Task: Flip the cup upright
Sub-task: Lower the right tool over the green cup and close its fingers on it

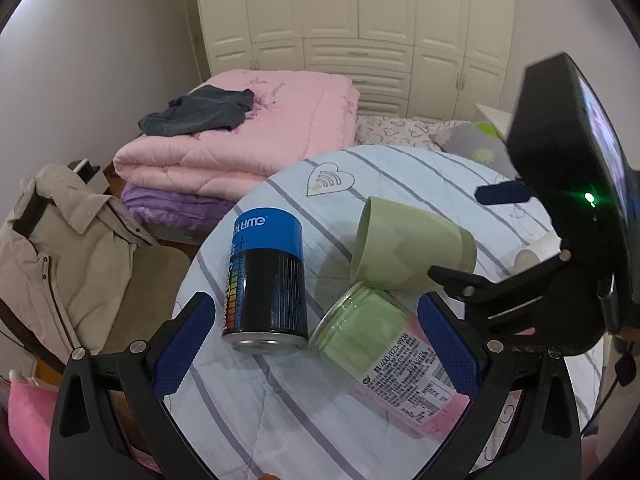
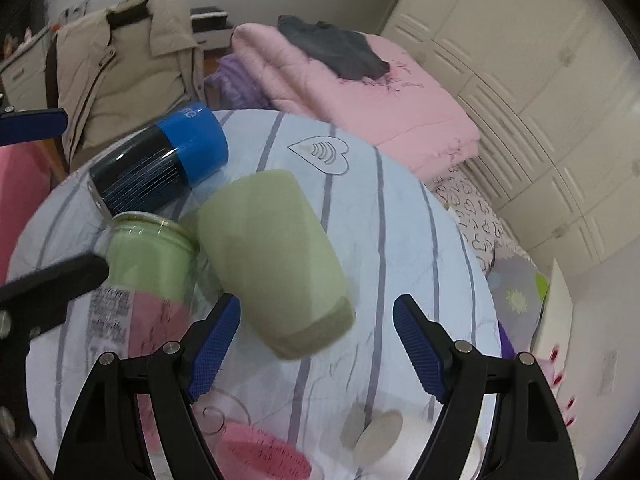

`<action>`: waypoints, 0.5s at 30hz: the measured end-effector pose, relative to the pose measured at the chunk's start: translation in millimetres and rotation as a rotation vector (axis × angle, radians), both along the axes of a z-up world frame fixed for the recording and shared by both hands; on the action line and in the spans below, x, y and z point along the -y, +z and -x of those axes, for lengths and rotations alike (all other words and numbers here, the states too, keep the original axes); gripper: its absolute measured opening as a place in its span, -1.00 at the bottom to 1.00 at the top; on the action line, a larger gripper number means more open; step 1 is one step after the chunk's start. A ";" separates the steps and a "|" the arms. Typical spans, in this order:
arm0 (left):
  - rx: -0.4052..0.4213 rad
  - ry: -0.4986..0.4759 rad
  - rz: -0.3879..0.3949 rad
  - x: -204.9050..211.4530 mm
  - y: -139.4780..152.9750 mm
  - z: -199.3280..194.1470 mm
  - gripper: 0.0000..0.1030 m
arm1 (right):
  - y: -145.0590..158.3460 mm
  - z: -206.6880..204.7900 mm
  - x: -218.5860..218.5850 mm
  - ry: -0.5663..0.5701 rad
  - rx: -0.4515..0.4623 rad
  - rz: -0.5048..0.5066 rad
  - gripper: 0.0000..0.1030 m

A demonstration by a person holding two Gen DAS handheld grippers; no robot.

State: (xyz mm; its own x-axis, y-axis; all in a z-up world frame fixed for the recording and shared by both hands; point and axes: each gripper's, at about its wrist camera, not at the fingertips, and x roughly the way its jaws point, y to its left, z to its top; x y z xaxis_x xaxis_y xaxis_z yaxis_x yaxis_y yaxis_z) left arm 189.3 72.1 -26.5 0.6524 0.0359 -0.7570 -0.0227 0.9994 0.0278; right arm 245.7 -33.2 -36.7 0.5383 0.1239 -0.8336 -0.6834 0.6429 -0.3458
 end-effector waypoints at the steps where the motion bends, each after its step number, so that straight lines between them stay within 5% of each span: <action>1: 0.000 0.001 -0.004 0.3 -0.6 -1.1 0.99 | -0.6 -1.8 -2.6 0.007 -0.010 0.003 0.56; 15: -0.019 0.011 -0.001 -4.7 -5.9 -6.2 0.99 | -15.0 -28.8 -11.8 0.048 -0.202 -0.076 0.56</action>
State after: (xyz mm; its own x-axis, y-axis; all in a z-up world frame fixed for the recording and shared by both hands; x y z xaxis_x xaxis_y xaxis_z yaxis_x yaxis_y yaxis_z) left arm 195.5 76.8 -32.4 0.6376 0.0440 -0.7691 -0.0332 0.9990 0.0296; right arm 274.5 -21.4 -51.6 0.3534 0.2125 -0.9110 -0.7646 0.6267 -0.1504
